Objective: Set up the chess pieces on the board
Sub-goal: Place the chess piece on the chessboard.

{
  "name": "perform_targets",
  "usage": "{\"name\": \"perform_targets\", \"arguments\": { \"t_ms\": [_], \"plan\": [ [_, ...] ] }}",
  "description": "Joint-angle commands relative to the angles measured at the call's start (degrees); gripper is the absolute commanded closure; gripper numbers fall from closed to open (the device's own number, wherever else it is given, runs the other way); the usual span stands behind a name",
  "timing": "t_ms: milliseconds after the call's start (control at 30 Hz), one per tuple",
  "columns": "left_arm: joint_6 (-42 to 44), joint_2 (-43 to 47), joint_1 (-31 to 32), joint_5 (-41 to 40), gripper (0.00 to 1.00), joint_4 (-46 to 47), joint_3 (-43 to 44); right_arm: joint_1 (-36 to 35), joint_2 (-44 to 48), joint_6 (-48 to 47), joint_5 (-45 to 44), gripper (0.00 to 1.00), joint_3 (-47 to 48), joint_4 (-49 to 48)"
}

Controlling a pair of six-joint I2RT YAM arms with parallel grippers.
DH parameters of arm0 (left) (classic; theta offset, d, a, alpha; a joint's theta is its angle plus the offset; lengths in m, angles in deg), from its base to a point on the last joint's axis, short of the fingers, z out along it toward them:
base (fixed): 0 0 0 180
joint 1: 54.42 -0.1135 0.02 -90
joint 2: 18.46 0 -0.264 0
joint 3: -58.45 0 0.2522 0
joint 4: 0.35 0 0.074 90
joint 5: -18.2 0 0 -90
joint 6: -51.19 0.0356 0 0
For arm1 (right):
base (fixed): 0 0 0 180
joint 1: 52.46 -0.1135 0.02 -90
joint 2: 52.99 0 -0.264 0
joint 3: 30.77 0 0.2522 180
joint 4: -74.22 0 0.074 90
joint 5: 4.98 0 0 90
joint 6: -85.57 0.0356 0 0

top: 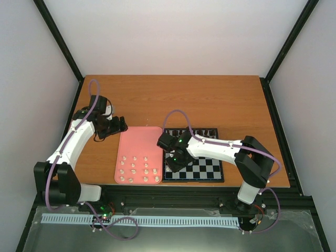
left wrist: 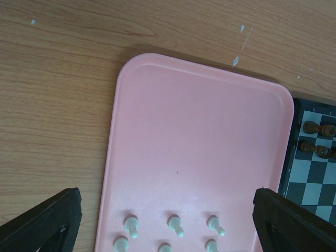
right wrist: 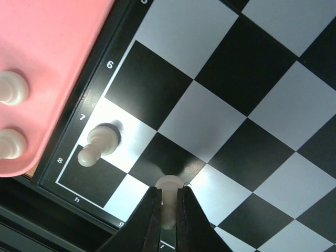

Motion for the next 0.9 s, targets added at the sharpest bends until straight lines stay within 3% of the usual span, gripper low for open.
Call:
{"name": "perform_targets", "arguments": {
  "t_ms": [0, 867],
  "plan": [
    [-0.6, -0.6, -0.2, 0.9, 0.00, 1.0, 1.6, 0.2, 1.0, 0.7, 0.4, 0.97, 0.2, -1.8],
    [-0.3, -0.6, -0.2, 0.5, 0.00, 1.1, 1.5, 1.0, -3.4, -1.8, 2.0, 0.97, 2.3, -1.8]
  ]
}}
